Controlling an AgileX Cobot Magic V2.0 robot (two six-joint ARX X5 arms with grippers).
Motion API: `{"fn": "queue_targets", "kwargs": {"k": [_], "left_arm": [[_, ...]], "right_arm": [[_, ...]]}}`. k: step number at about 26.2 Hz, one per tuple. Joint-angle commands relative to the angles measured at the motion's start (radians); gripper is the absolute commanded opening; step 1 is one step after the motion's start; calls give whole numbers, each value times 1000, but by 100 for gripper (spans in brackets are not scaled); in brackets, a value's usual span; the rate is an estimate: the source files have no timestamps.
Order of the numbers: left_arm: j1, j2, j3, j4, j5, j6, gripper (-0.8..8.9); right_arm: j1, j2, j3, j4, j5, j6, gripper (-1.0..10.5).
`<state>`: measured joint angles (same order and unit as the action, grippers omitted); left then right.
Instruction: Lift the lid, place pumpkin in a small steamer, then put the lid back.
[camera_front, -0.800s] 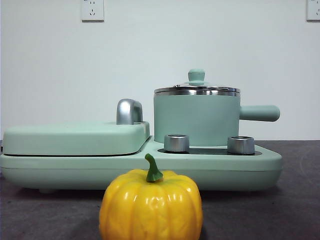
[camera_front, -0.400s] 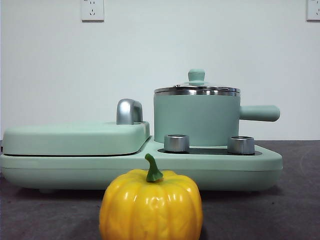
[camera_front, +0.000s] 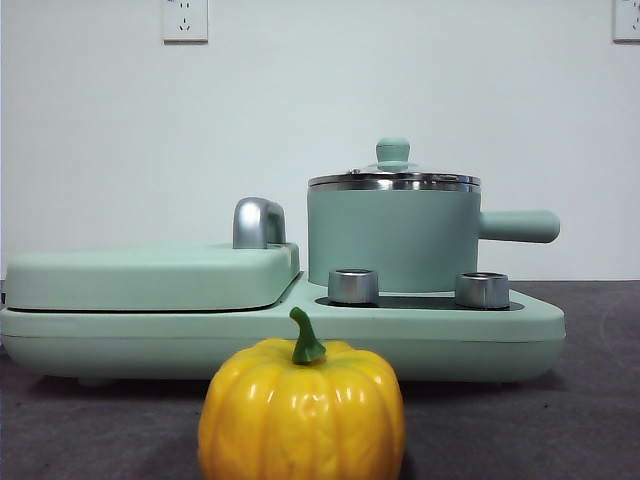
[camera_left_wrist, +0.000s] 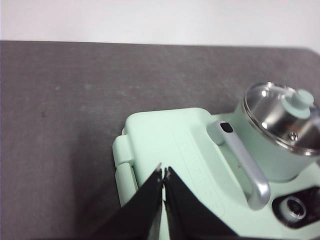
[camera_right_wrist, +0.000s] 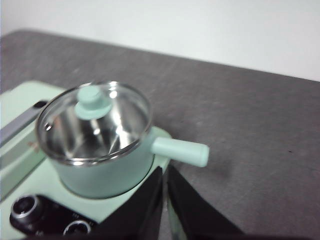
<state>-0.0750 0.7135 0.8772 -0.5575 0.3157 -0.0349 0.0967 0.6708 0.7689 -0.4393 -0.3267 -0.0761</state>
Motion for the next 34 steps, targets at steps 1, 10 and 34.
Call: {"fn": "queue_targets", "kwargs": {"k": [1,10,34], "left_arm": [[-29,44,38,3,8,131,9],[-134,145,63,2,8,301,7],[-241,157,63,39,8,393,257]], "right_arm": [[15,62,53,-23,-27,-105,15],[167,165,107,-42,-29,-248,15],[296,184,106,-80,46,-312,319]]}}
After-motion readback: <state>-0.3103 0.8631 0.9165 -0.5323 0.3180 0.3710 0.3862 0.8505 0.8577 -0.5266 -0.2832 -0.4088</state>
